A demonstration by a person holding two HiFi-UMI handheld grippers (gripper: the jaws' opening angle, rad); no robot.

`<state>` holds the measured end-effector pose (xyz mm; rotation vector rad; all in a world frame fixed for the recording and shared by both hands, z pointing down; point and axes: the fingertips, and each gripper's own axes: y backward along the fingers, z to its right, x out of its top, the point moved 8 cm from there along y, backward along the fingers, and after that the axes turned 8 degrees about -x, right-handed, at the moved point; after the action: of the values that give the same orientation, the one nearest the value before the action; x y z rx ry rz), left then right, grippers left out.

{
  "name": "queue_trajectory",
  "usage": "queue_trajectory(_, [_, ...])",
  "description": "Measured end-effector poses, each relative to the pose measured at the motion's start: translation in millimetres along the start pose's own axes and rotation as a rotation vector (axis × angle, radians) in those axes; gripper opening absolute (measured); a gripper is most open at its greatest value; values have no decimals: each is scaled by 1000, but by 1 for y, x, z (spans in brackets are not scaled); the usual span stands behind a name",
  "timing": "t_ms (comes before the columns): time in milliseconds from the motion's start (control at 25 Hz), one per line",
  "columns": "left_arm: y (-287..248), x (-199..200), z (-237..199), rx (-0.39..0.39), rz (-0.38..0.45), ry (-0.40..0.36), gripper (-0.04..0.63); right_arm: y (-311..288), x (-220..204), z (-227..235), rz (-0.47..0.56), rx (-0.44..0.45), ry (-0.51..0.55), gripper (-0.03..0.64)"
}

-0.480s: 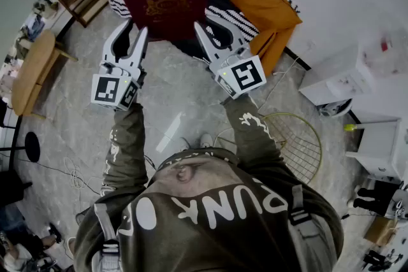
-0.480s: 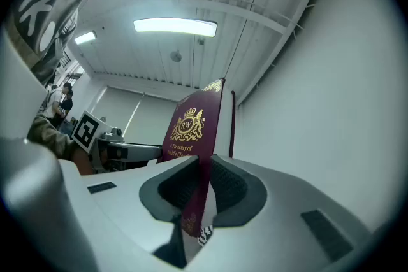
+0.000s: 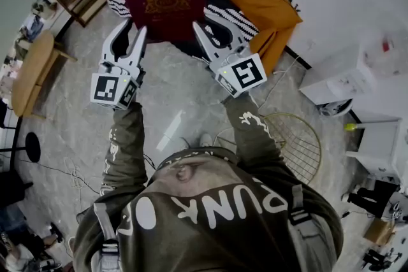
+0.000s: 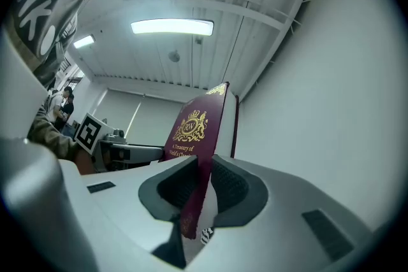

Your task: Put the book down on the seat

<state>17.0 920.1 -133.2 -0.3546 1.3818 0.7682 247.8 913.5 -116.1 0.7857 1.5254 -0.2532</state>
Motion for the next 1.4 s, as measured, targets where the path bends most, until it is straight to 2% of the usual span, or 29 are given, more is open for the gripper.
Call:
queue_trajectory(280, [2, -10, 4, 12, -17, 7, 135, 2, -11, 1, -11, 13, -19, 77])
queue_trajectory(520, [-36, -21, 8, 34, -56, 3, 135, -3, -26, 43, -23, 47, -48, 77])
queue_trajectory(720, [-52, -34, -7, 44, -70, 14, 135, -21, -41, 57, -36, 52, -61, 77])
queue_trajectory(960, [-81, -65, -55, 33, -70, 34, 135, -68, -73, 76, -61, 37, -58, 77])
queue_trajectory(1400, [-154, -123, -194, -14, -64, 101, 135, -204, -128, 117, -111, -23, -47, 77])
